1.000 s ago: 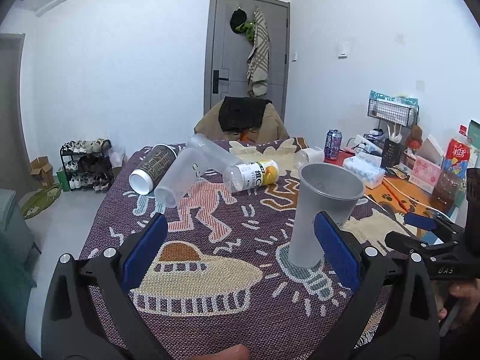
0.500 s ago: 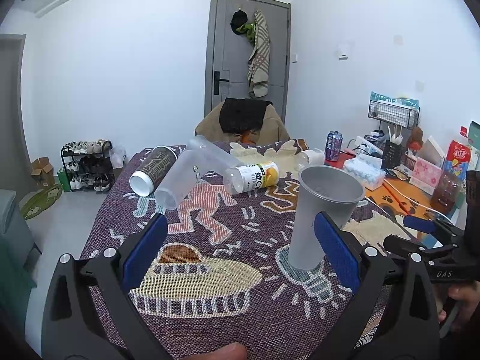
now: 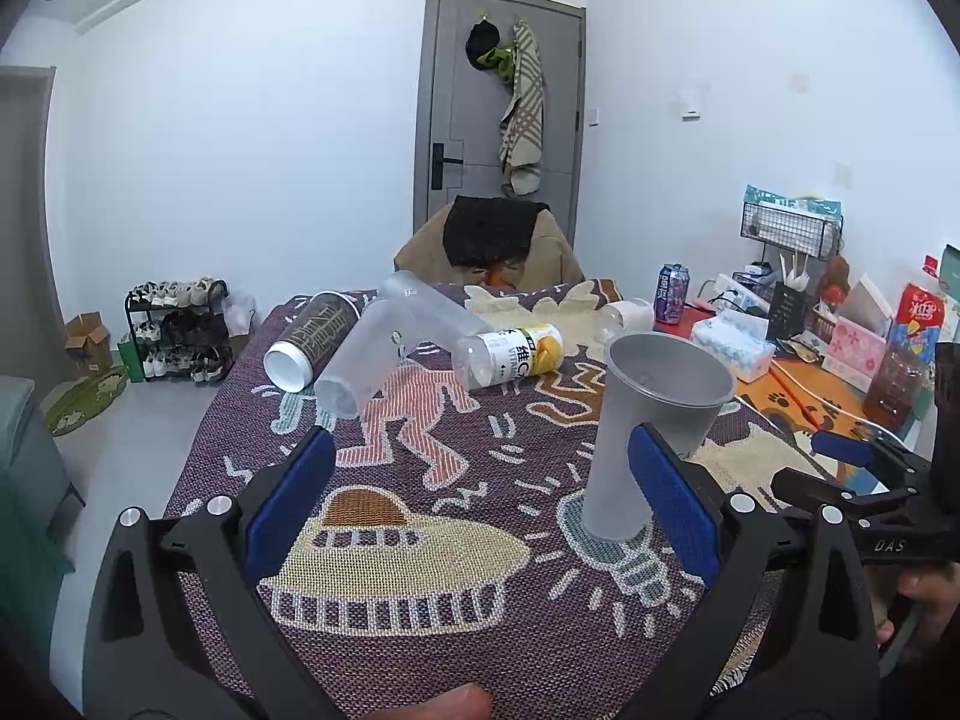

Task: Flip cup upright
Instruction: 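Hold the upright cup steady on the rug with the right gripper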

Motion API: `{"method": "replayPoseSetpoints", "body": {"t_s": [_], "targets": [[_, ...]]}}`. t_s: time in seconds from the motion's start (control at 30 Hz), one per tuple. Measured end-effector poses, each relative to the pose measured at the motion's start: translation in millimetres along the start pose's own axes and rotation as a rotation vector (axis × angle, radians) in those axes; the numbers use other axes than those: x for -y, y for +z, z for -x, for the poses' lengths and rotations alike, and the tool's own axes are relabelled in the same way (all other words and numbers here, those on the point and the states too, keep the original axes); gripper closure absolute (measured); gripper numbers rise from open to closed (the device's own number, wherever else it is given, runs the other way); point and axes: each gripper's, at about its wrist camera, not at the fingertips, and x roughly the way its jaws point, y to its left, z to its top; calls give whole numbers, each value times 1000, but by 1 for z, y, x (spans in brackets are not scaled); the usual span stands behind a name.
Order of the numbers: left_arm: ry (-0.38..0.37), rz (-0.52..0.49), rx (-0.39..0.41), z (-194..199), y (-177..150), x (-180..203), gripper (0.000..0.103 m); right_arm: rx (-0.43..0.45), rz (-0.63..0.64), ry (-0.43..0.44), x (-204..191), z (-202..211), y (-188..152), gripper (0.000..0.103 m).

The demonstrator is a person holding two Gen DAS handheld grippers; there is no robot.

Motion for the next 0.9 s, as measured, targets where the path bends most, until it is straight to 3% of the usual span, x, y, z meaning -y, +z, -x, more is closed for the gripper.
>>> {"method": "replayPoseSetpoints", "body": {"t_s": [0.9], "targets": [[3,-34,14,7,0,7,6,-8,-1,2,-1,1,-1,8]]}}
